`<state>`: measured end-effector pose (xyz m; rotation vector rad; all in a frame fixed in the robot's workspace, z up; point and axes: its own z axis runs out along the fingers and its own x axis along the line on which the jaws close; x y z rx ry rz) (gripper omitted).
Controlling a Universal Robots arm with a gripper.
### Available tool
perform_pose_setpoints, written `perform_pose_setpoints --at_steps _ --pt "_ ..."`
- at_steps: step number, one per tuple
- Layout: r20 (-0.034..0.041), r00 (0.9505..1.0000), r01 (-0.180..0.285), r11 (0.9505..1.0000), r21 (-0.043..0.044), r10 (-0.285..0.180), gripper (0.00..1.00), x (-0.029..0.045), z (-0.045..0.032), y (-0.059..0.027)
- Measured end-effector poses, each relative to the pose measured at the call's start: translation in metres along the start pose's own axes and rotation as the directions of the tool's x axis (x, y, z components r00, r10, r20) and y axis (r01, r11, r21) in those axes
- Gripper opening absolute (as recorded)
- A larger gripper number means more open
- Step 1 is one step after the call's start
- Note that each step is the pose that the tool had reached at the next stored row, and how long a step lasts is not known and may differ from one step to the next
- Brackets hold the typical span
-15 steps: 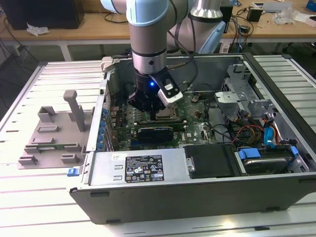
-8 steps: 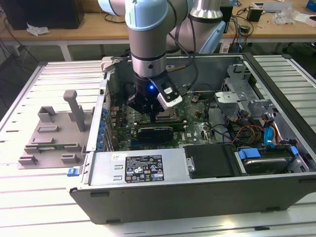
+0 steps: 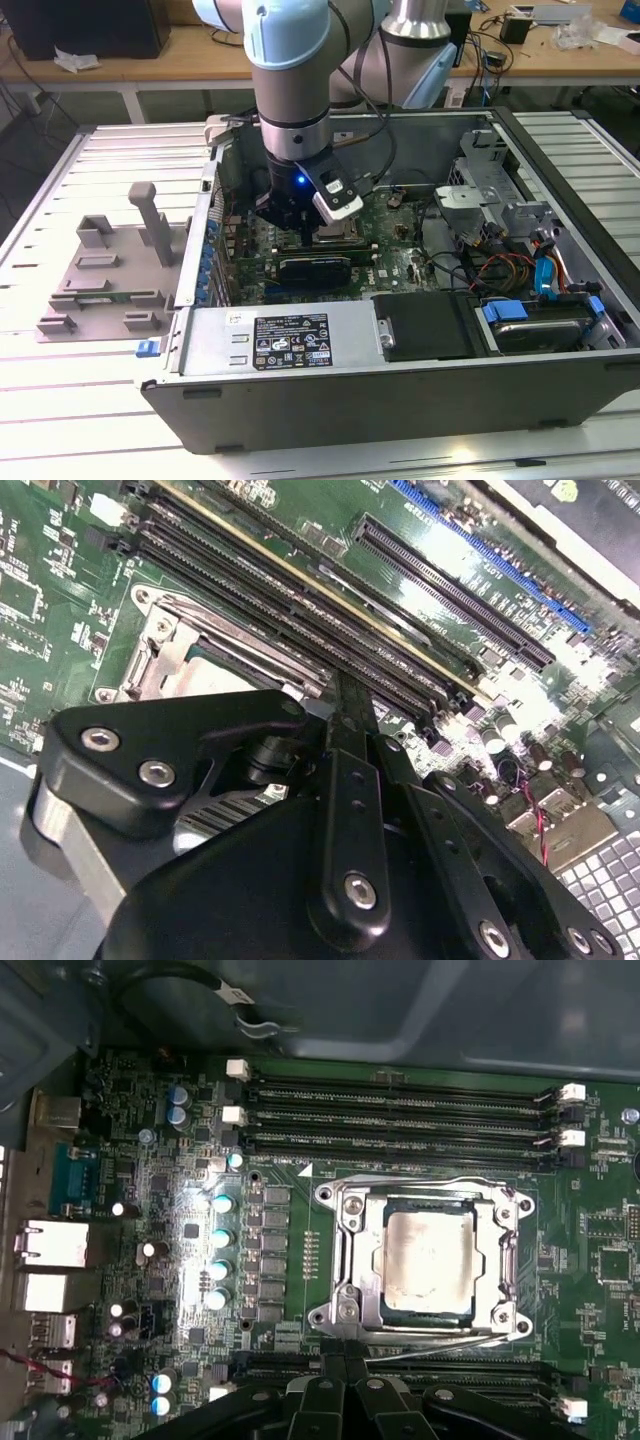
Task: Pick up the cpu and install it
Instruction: 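Install the second cpu locking lever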
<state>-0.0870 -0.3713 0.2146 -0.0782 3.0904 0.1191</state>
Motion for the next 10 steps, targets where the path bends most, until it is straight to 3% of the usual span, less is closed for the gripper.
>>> perform_pose_setpoints --at_steps 3,6,10 --pt "0.0050 1.0000 0.000 0.9999 -0.0116 0.000 0.11 0.0010 0.0010 -0.0001" --pt "0.0051 1.0000 0.000 0.9999 -0.0127 0.000 0.11 0.0011 0.0011 -0.0002" --pt "0.0064 1.0000 -0.001 0.9995 -0.0302 0.002 0.11 0.0013 0.0008 -0.0035"
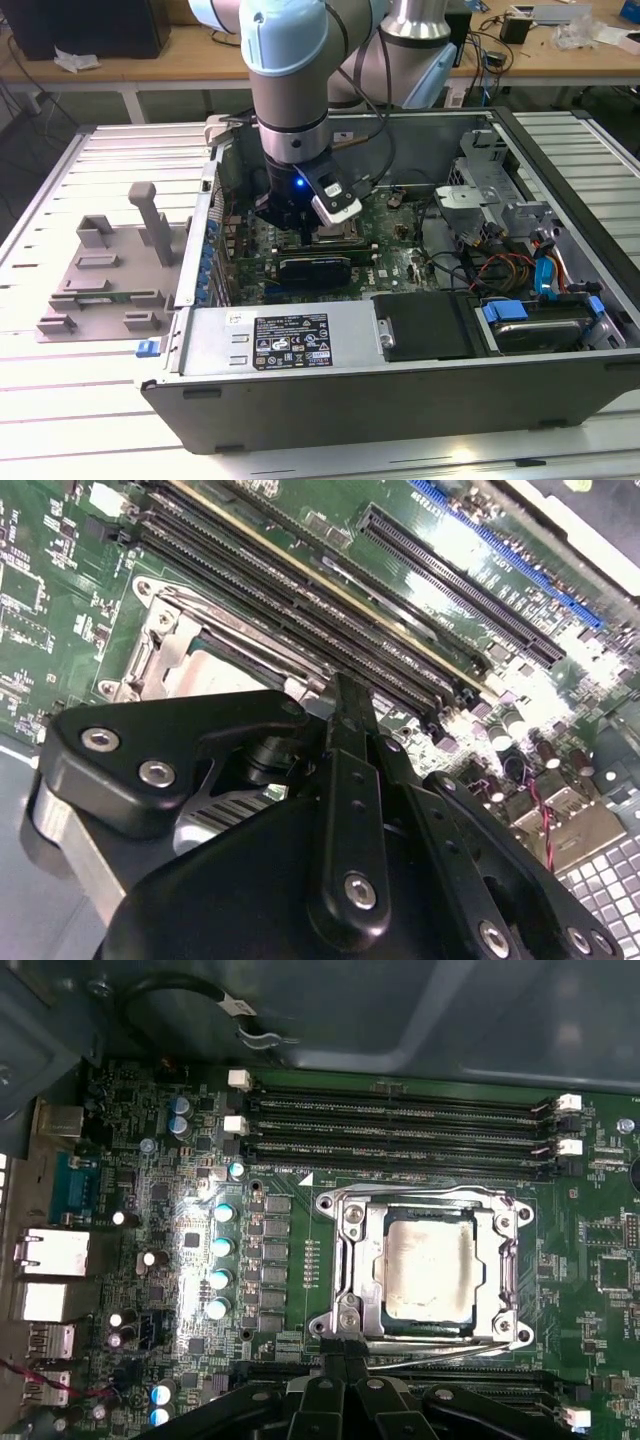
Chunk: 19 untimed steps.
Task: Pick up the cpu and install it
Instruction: 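Install the second cpu locking lever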
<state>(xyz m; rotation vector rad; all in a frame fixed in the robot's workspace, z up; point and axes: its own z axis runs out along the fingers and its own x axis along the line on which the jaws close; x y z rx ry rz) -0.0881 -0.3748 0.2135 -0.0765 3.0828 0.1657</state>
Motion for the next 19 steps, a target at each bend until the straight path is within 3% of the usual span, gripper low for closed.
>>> perform_pose_setpoints --at_steps 5,13,19 --pt "0.0017 0.9999 -0.016 0.9999 0.0007 0.016 0.11 0.0003 0.0000 -0.0053" --pt "0.0108 0.9948 -0.101 0.9949 -0.0016 0.101 0.11 0.0017 0.0076 -0.0062" --pt "0.0125 0.9922 -0.123 0.9917 -0.0350 0.124 0.11 0.0083 0.0085 -0.0056"
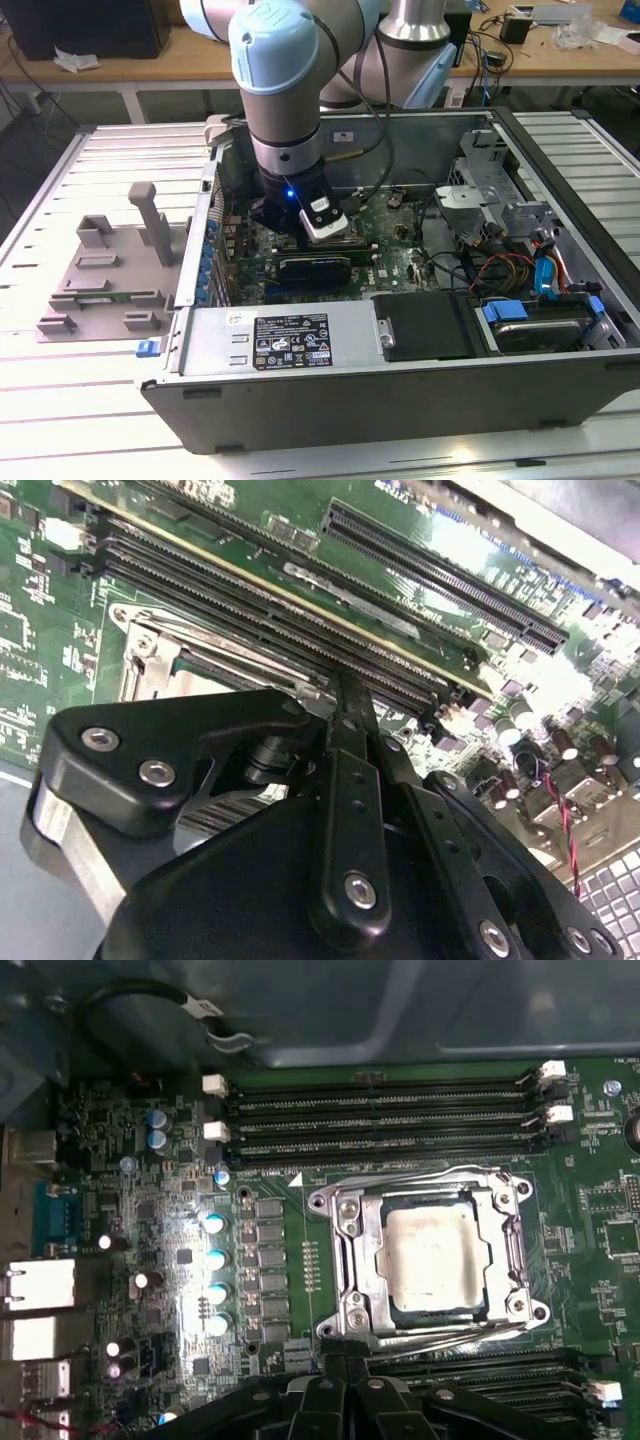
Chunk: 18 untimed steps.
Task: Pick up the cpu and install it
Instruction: 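Install the second cpu locking lever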
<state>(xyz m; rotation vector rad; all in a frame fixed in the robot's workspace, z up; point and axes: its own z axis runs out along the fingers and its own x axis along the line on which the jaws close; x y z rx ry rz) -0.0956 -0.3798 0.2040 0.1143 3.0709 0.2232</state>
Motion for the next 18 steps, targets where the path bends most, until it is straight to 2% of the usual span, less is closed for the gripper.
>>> perform_pose_setpoints --at_steps 1,4,6,7,9,12,15,18 --pt "0.0001 1.0000 -0.004 0.9999 -0.0124 0.004 0.11 0.0004 0.0002 0.0004" --pt "-0.0007 0.9999 -0.010 0.9991 -0.0420 0.010 0.11 0.0008 0.0011 0.0014" --pt "-0.0011 0.9999 -0.012 0.9986 -0.0507 0.012 0.11 0.0016 0.0015 0.0014" --pt "-0.0014 0.9999 -0.013 0.9982 -0.0581 0.013 0.11 0.0029 0.0019 0.0012" --pt "-0.0018 0.9999 -0.015 0.9978 -0.0653 0.015 0.11 0.0047 0.0025 0.0010" --pt "-0.0020 0.9999 -0.016 0.9973 -0.0714 0.016 0.11 0.0061 0.0034 0.0008" --pt "-0.0028 0.9998 -0.018 0.9962 -0.0848 0.018 0.11 0.0077 0.0046 0.0005" --pt "-0.0035 0.9998 -0.019 0.9956 -0.0914 0.019 0.11 0.0078 0.0051 0.0005"
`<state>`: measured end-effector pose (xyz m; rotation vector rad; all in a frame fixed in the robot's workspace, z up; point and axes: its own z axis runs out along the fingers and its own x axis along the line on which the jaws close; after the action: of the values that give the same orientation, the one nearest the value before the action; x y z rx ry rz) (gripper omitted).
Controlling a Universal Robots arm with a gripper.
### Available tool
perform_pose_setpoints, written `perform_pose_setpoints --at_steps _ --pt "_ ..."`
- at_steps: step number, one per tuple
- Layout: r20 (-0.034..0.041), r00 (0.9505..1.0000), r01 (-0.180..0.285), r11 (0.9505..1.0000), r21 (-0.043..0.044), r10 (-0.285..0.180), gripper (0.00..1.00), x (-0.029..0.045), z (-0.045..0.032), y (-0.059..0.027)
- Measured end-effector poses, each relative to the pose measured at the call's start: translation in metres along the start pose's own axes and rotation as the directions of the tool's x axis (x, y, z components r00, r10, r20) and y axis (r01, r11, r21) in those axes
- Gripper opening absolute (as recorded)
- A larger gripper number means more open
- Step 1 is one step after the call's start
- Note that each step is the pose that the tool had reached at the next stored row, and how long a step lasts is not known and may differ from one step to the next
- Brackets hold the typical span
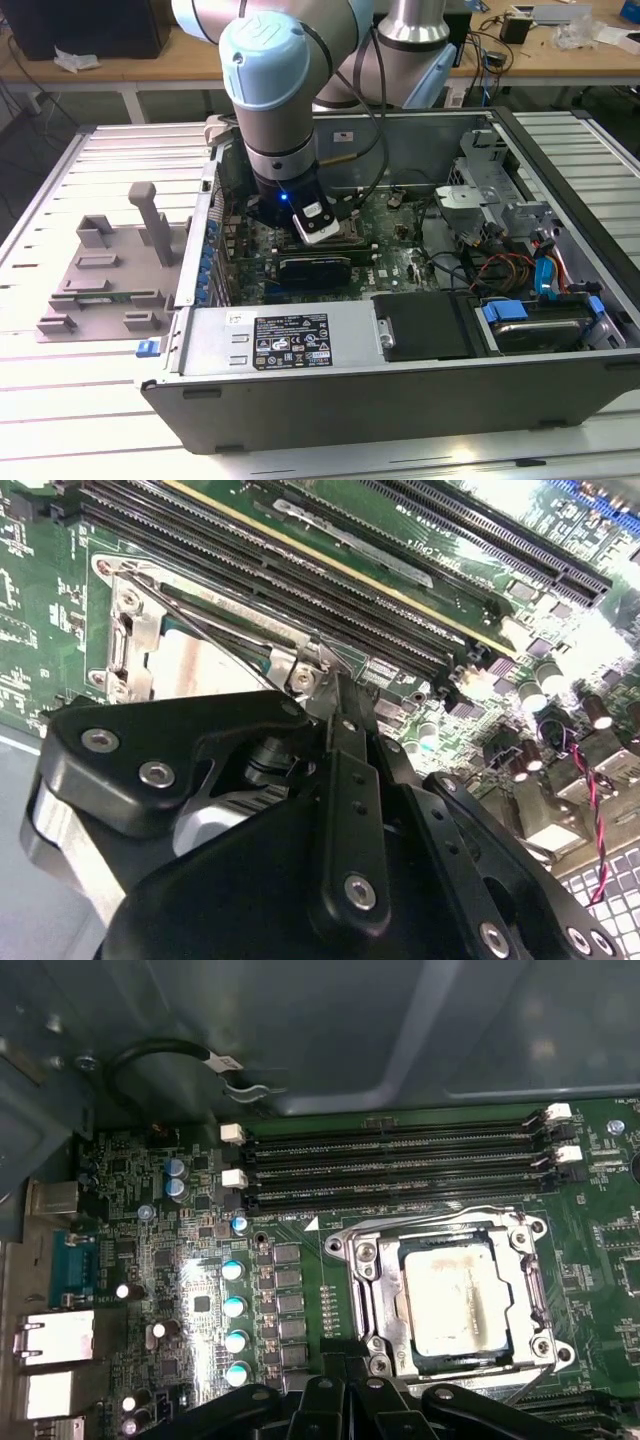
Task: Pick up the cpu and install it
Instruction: 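Install the second cpu locking lever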
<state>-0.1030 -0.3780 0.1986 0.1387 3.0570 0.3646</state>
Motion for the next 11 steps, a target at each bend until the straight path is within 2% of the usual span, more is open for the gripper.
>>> perform_pose_setpoints --at_steps 3,6,8,11 --pt "-0.0001 1.0000 0.000 1.0000 -0.0005 0.000 0.11 0.0000 -0.0001 0.0000" --pt "-0.0001 1.0000 0.000 1.0000 -0.0005 0.000 0.11 -0.0004 -0.0067 0.0016" --pt "0.0000 1.0000 0.000 1.0000 -0.0002 0.000 0.11 -0.0008 -0.0151 0.0036" --pt "0.0001 1.0000 0.000 1.0000 0.0022 0.000 0.11 -0.0020 -0.0363 0.0088"
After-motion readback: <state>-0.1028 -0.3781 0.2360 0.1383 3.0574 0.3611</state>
